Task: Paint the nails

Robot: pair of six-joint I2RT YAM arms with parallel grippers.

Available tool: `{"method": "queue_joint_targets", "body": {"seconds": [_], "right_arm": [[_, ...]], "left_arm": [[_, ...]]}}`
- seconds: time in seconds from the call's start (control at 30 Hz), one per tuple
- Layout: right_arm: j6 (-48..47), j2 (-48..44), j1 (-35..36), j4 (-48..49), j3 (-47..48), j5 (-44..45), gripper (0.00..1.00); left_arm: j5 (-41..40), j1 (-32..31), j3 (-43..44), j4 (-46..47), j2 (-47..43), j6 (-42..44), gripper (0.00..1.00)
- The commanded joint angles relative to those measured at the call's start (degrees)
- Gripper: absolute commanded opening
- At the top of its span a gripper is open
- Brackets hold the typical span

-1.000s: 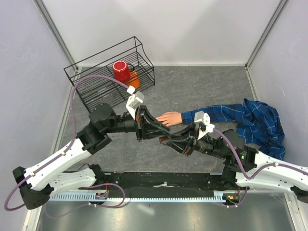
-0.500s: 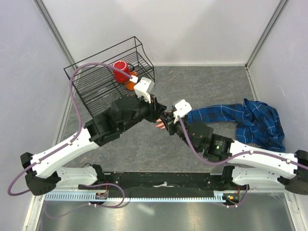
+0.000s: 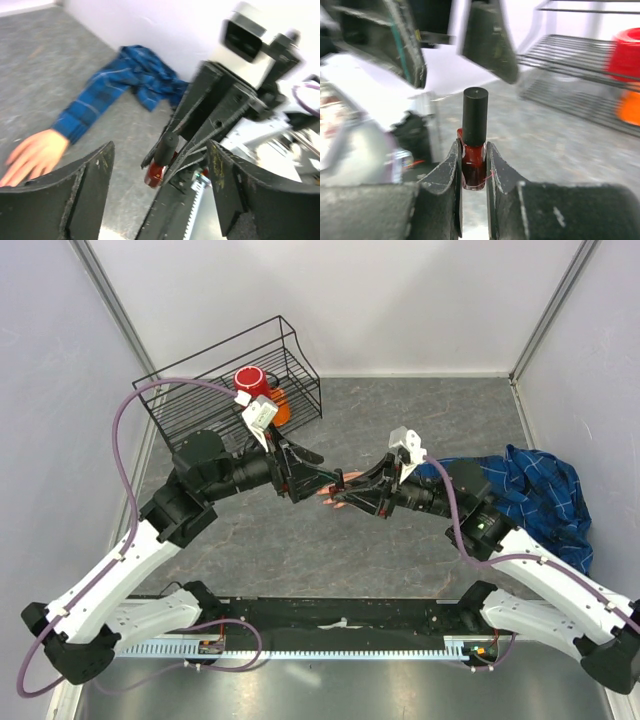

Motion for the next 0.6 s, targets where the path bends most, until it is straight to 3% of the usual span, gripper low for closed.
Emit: {"method": "queue_joint_targets", "body": {"seconds": [0.0,0.13,0.3,0.57], "right_arm": [[14.3,0.0,-3.6,13.2,-2.4,-21.4,0.0],[21.4,-0.1,-4.7,21.4,-4.4,-23.5,0.0],[22.2,0.0,-5.0,21.4,-4.2,-23.8,0.0],[19.9,1.9,-5.2,18.0,-1.6,-22.6,0.0]], "left_arm": [[16.5,3.2,-3.3,10.8,0.1,-7.0,0.78],[26.6,5.4,-5.8,20.2,2.1,-12.4,0.78],[33.2,5.5,-7.1,29.5,4.9,-18.4,0.72],[37.0,5.4,-6.0,31.0,6.7,-18.4,0.5]]}}
